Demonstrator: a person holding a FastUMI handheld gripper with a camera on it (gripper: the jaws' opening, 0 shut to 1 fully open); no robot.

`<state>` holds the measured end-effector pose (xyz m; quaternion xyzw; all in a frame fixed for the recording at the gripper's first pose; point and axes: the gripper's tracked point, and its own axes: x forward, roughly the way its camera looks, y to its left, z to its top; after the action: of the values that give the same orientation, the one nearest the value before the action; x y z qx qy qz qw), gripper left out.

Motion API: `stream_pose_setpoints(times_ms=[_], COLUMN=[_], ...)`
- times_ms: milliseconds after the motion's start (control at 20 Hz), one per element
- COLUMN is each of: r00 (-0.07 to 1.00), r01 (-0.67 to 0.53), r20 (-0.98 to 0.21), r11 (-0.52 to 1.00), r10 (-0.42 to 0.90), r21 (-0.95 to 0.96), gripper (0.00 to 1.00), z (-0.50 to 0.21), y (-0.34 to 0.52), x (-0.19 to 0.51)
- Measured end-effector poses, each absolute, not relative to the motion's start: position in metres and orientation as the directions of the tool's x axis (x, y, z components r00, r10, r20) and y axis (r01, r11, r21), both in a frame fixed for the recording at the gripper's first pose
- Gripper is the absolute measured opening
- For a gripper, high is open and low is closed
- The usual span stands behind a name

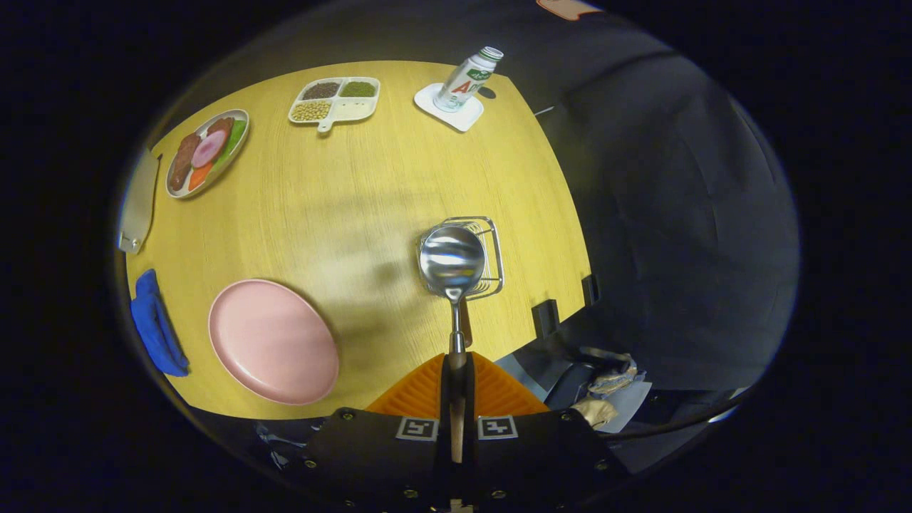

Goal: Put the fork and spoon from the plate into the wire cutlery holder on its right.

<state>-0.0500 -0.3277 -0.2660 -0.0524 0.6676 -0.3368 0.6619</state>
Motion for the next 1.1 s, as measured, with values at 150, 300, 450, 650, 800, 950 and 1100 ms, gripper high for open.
stream_pose_setpoints(times_ms=[150,300,450,650,800,950,1100], r00=[-0.151,-0.174,-0.219,-0.273,-0.318,-0.356,-0.357], r01=[0.381,0.376,0.366,0.355,0.336,0.318,0.289], r20=[-0.853,-0.865,-0.877,-0.887,-0.887,-0.889,-0.891], r11=[0.767,0.78,0.797,0.818,0.835,0.858,0.874], r10=[-0.499,-0.471,-0.429,-0.373,-0.334,-0.288,-0.279], r21=[-0.516,-0.5,-0.481,-0.453,-0.435,-0.404,-0.39], gripper=[0.06,0.06,0.06,0.06,0.06,0.06,0.07], z=[-0.271,-0.281,-0.291,-0.302,-0.311,-0.316,-0.318], y=[-0.346,-0.363,-0.376,-0.385,-0.39,-0.388,-0.39], x=[-0.054,-0.052,-0.051,-0.052,-0.051,-0.049,-0.044])
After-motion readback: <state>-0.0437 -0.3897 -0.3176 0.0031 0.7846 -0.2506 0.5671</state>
